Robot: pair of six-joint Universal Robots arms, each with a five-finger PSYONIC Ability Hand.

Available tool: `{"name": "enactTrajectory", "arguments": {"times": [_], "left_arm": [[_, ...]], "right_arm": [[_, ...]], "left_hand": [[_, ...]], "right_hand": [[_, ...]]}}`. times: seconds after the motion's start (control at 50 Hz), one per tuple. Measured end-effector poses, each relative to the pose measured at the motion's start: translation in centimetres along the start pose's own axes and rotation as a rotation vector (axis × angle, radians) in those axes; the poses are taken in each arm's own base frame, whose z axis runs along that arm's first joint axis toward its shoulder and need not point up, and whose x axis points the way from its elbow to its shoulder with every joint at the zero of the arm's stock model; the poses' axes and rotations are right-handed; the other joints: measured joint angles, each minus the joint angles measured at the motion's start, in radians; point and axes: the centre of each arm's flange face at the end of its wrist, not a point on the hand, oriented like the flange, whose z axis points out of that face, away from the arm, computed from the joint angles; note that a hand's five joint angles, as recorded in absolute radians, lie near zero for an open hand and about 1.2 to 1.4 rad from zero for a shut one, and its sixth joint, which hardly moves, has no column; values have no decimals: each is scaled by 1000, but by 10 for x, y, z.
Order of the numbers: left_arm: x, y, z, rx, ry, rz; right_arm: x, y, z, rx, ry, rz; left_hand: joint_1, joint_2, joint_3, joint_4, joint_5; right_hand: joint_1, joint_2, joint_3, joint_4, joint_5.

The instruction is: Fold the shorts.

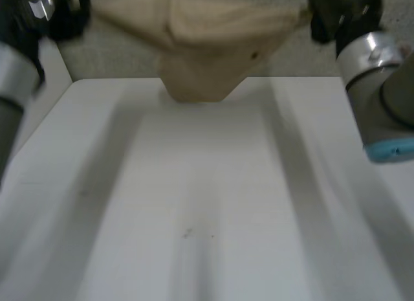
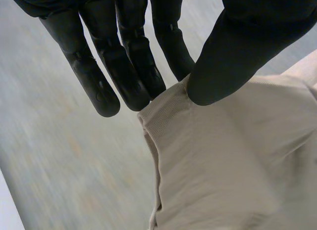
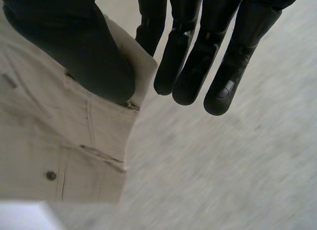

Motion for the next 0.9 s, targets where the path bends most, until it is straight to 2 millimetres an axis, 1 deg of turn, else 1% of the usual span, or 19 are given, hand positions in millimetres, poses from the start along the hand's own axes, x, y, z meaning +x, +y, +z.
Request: {"name": "enactTrajectory", "arguments": {"times": [0.02, 0.04, 0.06, 0.08, 0.1, 0.14, 0.16, 0.18, 0.2, 0.22, 0.24, 0.26, 0.32, 0.42, 0.54, 0.7, 0.78, 0.8, 0.9], "left_arm": [[7, 20, -20, -78, 19, -11], [10, 27, -27, -103, 26, -15], [17, 44, -44, -171, 46, -25], [17, 44, -44, -171, 46, -25], [27, 65, -68, -260, 76, -39], [35, 79, -87, -326, 103, -50], [44, 94, -107, -400, 138, -64], [48, 100, -116, -432, 154, -69], [53, 106, -125, -466, 173, -76], [59, 111, -136, -504, 197, -83], [59, 111, -136, -504, 197, -83], [68, 119, -152, -561, 238, -93], [81, 124, -172, -633, 300, -103], [87, 118, -185, -685, 344, -102], [80, 102, -189, -718, 344, -98], [72, 76, -209, -823, 367, -102], [70, 69, -215, -859, 377, -104], [67, 59, -219, -890, 385, -107], [63, 34, -227, -927, 421, -126]], "right_arm": [[-8, 17, -8, -63, -37, -1], [-11, 23, -11, -87, -51, -2], [-19, 41, -19, -154, -88, -6], [-19, 41, -19, -154, -88, -6], [-31, 66, -34, -258, -144, -15], [-36, 76, -41, -299, -166, -20], [-43, 91, -51, -364, -201, -28], [-51, 109, -67, -454, -248, -40], [-54, 116, -74, -490, -267, -44], [-57, 123, -81, -528, -286, -48], [-57, 123, -81, -528, -286, -48], [-59, 128, -87, -557, -301, -52], [-61, 144, -114, -687, -354, -61], [-53, 139, -126, -721, -352, -62], [-42, 124, -137, -723, -351, -83], [-34, 107, -176, -858, -498, -215], [-30, 103, -186, -909, -550, -253], [-22, 96, -194, -955, -594, -290], [-5, 78, -204, -1002, -639, -341]], "left_hand": [[0, 0, 0, 0, 0], [0, 0, 0, 0, 0], [0, 0, 0, 0, 0], [0, 0, 0, 0, 0], [0, 0, 0, 0, 0], [0, 0, 0, 0, 0], [0, 0, 0, 0, 0], [0, 0, 0, 0, 0], [0, 0, 0, 0, 0], [0, 0, 0, 0, 0], [0, 0, 0, 0, 0], [0, 0, 1, 0, 0], [0, 0, 1, 0, 0], [0, 0, 0, 0, 0], [0, 0, 0, 0, 0], [0, 0, 0, 0, 0], [0, 0, 0, 0, 0], [0, 0, 0, 0, 0], [0, 0, 0, 0, 0]], "right_hand": [[0, 0, 0, 0, 0], [0, 0, 0, 0, 0], [0, 0, 0, 0, 0], [0, 0, 0, 0, 0], [0, 0, 0, 0, 0], [0, 0, 0, 0, 0], [0, 0, 0, 0, 0], [0, 0, 0, 0, 0], [0, 0, 0, 0, 0], [0, 0, 0, 0, 0], [0, 0, 0, 0, 0], [0, 0, 0, 0, 0], [0, 0, 0, 0, 0], [0, 0, 0, 0, 0], [0, 0, 0, 0, 0], [0, 0, 0, 0, 0], [0, 0, 0, 0, 0], [0, 0, 0, 0, 0], [0, 0, 0, 0, 0]]}}
